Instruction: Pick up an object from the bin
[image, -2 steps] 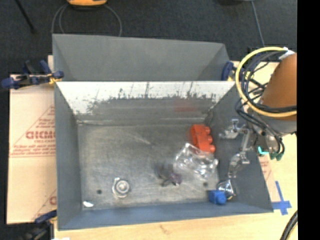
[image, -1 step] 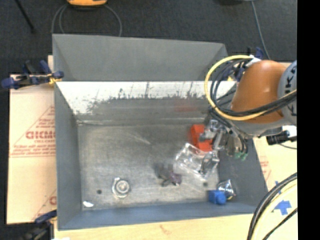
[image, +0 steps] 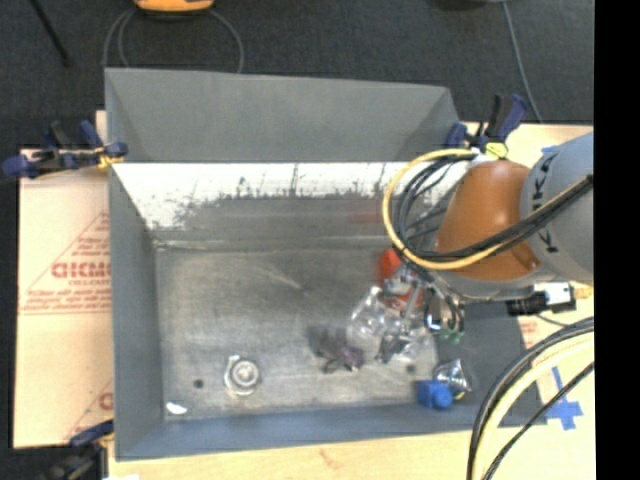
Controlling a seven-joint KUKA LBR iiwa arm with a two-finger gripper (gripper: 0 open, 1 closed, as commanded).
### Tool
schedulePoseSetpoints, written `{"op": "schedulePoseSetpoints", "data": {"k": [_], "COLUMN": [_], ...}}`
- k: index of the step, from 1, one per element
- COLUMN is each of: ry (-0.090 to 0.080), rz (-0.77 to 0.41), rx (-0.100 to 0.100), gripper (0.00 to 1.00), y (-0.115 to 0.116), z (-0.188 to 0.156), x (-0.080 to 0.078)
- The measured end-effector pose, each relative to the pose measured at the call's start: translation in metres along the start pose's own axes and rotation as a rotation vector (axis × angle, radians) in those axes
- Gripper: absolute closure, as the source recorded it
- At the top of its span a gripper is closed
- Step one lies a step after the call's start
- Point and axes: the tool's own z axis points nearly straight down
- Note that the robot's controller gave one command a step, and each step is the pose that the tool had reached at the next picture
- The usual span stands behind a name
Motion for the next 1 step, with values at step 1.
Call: {"op": "schedulePoseSetpoints", "data": {"k": [1], "ry": [0.004], "rz": [-0.003], "rx": [0.0], "gripper": [1.0], "y": [0.0], "z": [0.0017], "x": [0.0009]}}
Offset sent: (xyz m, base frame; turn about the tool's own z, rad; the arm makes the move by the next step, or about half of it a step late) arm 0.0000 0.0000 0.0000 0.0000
